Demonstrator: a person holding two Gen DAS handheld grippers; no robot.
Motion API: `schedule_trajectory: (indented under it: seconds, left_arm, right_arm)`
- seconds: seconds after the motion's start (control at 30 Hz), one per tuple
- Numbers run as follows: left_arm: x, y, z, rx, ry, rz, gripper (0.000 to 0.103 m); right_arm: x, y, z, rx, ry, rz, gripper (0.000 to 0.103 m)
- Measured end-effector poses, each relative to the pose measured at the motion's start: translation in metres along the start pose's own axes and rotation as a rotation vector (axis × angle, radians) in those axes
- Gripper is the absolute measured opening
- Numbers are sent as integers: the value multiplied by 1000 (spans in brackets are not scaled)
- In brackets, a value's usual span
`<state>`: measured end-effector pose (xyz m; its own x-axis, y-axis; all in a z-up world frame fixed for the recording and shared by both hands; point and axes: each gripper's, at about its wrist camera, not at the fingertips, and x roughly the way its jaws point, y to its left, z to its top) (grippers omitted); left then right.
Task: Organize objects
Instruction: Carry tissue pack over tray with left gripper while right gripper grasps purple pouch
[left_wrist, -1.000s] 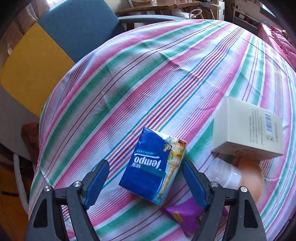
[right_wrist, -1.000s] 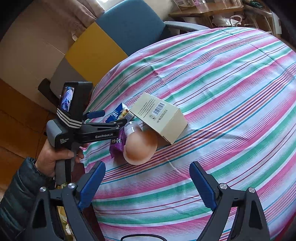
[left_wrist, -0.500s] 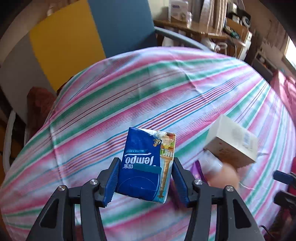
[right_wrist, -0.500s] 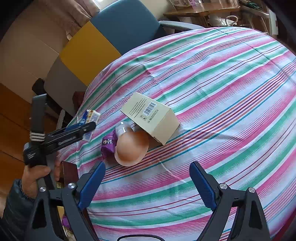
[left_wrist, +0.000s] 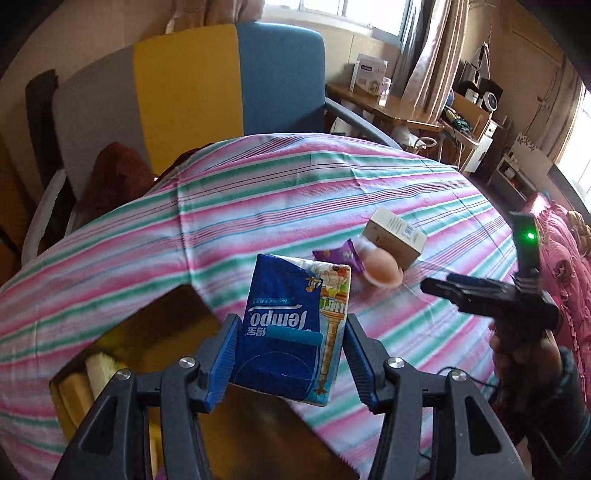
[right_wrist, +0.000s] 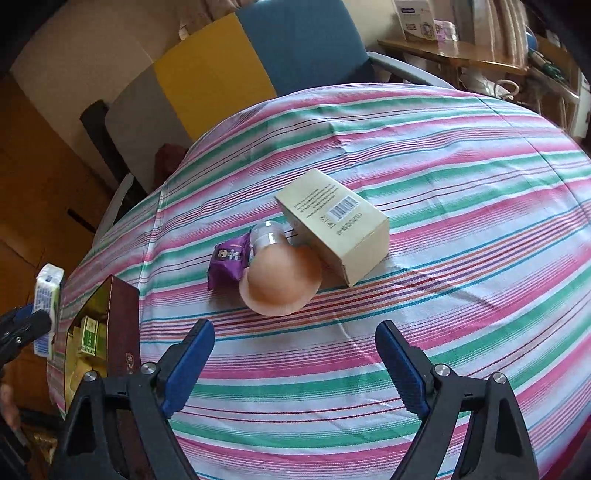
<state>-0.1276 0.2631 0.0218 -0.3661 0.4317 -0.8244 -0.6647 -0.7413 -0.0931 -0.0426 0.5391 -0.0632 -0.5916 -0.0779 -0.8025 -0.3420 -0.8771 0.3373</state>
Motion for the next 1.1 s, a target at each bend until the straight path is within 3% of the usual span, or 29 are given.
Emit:
schedule_trajectory:
  seconds: [0.2, 0.33, 0.6, 0.83, 0.97, 1.1]
  left_arm:
    - [-36, 35, -59, -72, -14, 3, 56]
    - [-50, 65, -93, -150, -15, 5, 56]
    - [-68, 118, -140, -326, -38, 11, 56]
    - [-64, 140, -161, -403, -26, 8, 56]
    - [-60, 146, -163, -421, -19, 5, 56]
    - [-58, 147, -163, -421, -14, -1, 56]
  right_arm:
    - [13, 52, -3, -276, 27, -19, 72]
    - [36, 86, 8, -550, 94, -82, 69]
    - [86, 130, 36, -955, 246, -211, 70]
    - [123, 138, 44, -1129, 399, -286, 70]
    - [137, 136, 45, -1161, 425, -301, 67]
    - [146, 129, 47, -1144, 454, -310, 44]
